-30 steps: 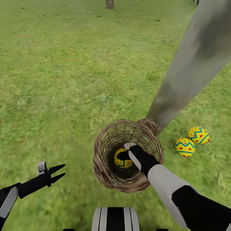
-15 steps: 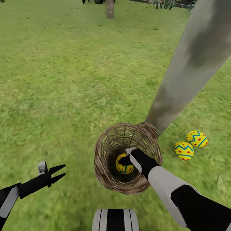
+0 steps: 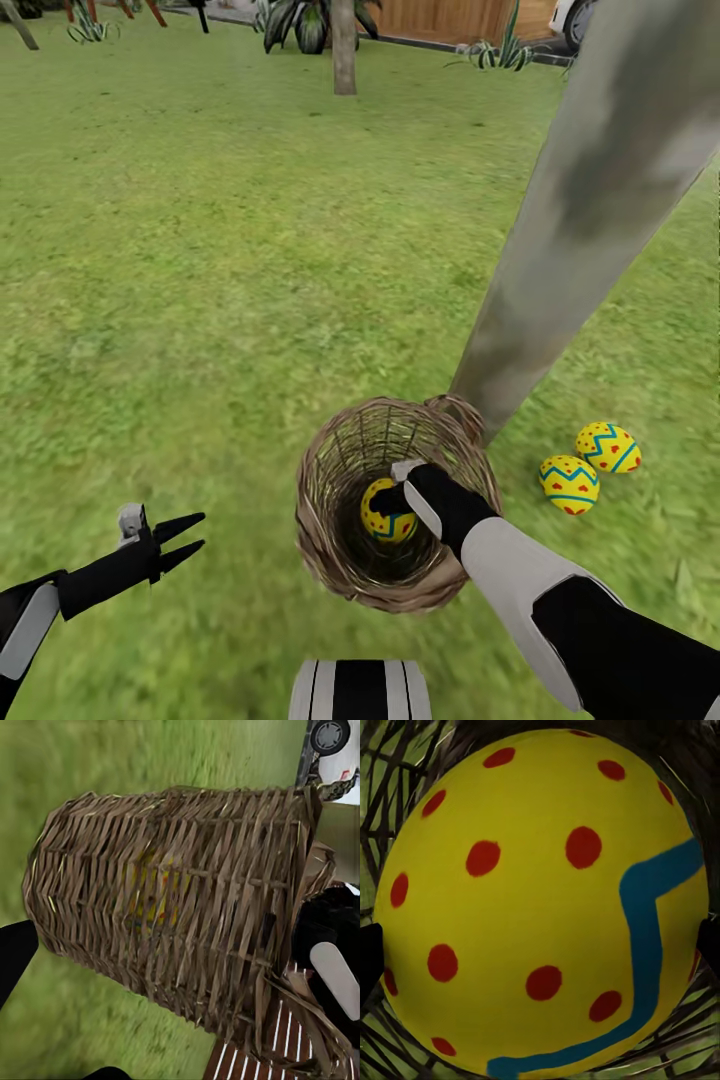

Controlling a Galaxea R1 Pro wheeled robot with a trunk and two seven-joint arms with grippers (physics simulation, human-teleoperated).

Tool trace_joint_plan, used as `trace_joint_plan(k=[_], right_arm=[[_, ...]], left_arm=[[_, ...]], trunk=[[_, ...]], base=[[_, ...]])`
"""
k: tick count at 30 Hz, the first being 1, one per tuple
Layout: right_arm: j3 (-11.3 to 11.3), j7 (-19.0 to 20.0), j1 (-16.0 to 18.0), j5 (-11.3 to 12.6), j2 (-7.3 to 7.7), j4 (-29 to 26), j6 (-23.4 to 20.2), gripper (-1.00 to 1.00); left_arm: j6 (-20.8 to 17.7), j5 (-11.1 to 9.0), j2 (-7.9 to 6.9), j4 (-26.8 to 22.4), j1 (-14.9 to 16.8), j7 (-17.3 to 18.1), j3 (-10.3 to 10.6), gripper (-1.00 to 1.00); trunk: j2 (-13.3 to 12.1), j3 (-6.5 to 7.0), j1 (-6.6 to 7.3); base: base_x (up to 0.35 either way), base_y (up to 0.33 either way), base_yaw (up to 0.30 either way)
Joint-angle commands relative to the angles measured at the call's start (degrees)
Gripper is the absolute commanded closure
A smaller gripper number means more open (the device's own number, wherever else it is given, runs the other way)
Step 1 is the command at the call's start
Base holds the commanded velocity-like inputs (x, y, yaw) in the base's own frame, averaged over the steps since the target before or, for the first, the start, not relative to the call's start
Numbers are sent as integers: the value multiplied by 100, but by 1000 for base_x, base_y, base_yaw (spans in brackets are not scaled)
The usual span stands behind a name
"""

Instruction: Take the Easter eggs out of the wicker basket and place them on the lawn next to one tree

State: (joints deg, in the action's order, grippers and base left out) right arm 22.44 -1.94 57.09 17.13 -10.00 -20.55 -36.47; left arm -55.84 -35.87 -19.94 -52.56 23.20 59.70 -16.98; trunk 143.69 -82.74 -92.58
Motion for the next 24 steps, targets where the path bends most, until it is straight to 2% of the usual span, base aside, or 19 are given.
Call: trace_joint_plan(k=[1, 7, 24], right_arm=[[24, -20, 4, 39, 0, -1, -18, 100], [20, -29, -5, 38, 0, 89, -36, 100], [15, -27, -18, 27, 7, 51, -51, 100]], left_arm=[[-24, 1, -1, 0, 1, 13, -6, -100], [-32, -8, -42, 61, -53, -20, -47, -100], [-32, 0, -62, 61, -61, -30, -49, -100]], trunk=[[0, 19, 3], [0, 18, 4], [-23, 395, 47]], base=[[0, 0, 0], [0, 0, 0], [0, 0, 0]])
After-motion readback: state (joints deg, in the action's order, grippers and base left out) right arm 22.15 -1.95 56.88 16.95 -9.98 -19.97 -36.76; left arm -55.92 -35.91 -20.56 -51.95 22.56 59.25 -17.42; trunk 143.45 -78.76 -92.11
